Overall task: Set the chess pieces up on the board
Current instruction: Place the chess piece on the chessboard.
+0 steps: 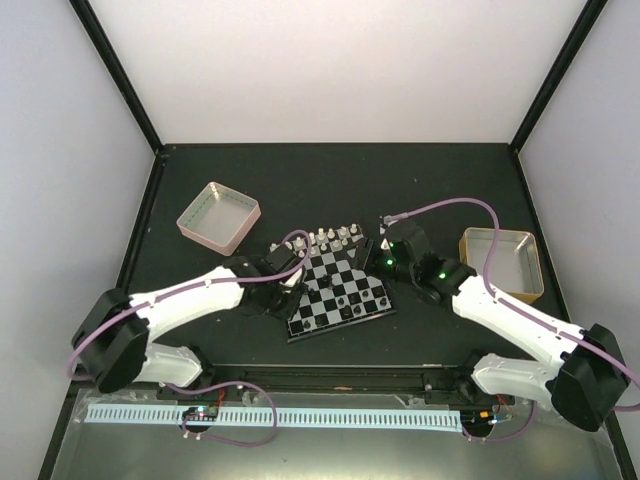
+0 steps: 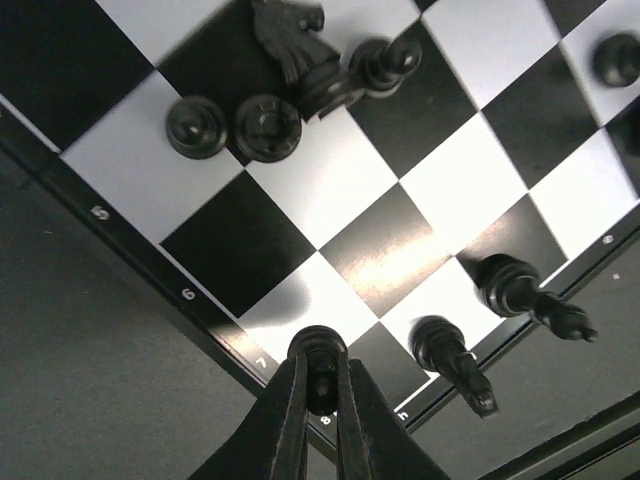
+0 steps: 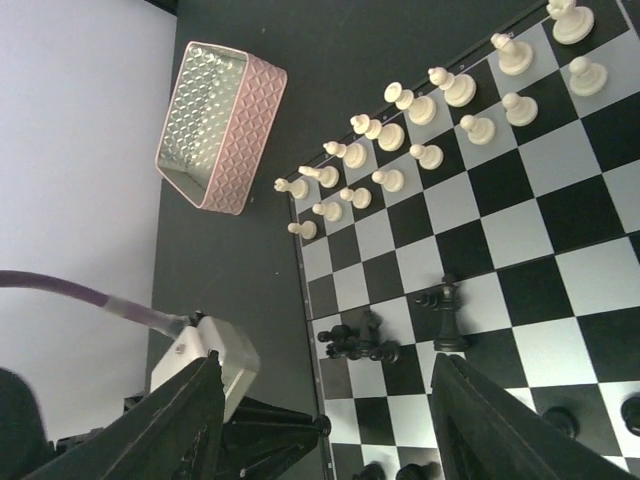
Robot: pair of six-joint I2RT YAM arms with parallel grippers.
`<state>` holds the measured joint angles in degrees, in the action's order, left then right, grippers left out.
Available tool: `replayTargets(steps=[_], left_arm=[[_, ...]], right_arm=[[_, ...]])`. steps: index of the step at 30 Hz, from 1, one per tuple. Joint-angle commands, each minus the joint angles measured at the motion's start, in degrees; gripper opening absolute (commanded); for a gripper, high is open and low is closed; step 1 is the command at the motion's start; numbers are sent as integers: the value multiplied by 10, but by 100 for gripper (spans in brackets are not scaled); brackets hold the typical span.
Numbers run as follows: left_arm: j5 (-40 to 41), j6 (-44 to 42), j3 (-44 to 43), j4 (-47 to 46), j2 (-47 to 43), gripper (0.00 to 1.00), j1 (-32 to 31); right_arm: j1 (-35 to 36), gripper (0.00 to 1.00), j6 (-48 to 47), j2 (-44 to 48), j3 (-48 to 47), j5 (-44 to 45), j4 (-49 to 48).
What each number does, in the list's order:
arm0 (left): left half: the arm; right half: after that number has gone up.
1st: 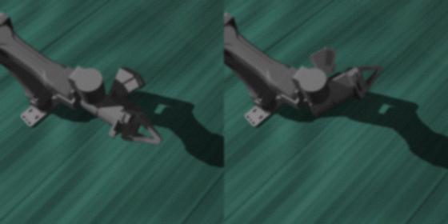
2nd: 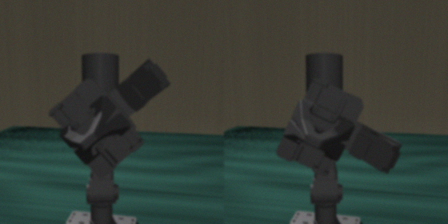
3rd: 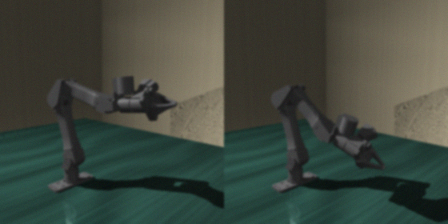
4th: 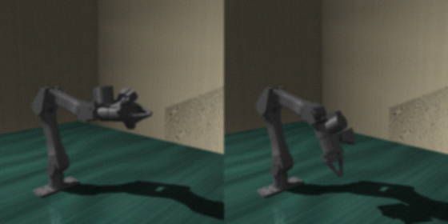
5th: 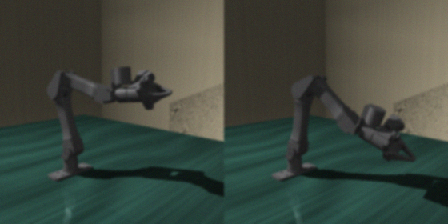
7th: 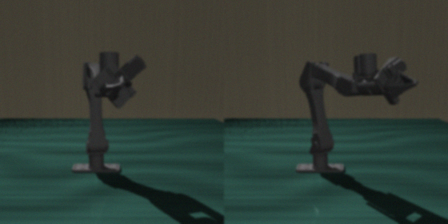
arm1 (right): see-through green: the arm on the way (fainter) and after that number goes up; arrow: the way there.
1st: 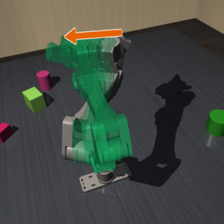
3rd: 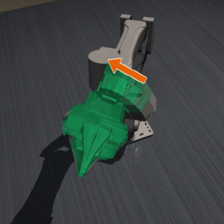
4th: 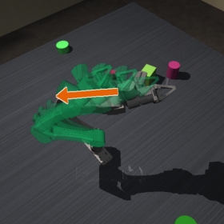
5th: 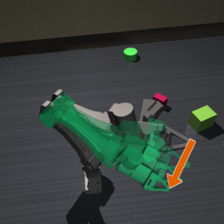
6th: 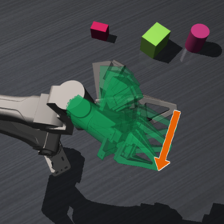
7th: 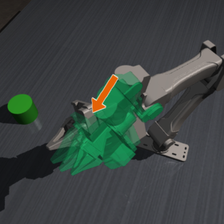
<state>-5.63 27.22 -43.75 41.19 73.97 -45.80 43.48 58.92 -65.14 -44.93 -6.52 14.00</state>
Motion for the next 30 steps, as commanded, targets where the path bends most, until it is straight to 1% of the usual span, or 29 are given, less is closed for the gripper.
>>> replayTargets(steps=[1,11,16,24,27,28,30], left_arm=[[-39,-25,-39,40,51,4,3],[-47,-48,-64,64,102,5,4],[-25,-47,-69,57,118,7,3],[-23,-47,-61,41,128,10,4],[-23,-47,-56,40,126,15,3],[-22,-47,-55,39,125,18,3],[-21,-48,-56,39,123,28,3]], right_arm=[[-7,57,-33,-6,-17,19,13],[-15,58,-42,-10,-16,18,14],[-16,58,-47,-15,-22,13,18],[-16,58,-43,-12,-16,10,18],[-16,58,-42,-11,-14,9,18],[-16,58,-41,-11,-13,9,18],[-16,58,-41,-10,-12,8,18]])
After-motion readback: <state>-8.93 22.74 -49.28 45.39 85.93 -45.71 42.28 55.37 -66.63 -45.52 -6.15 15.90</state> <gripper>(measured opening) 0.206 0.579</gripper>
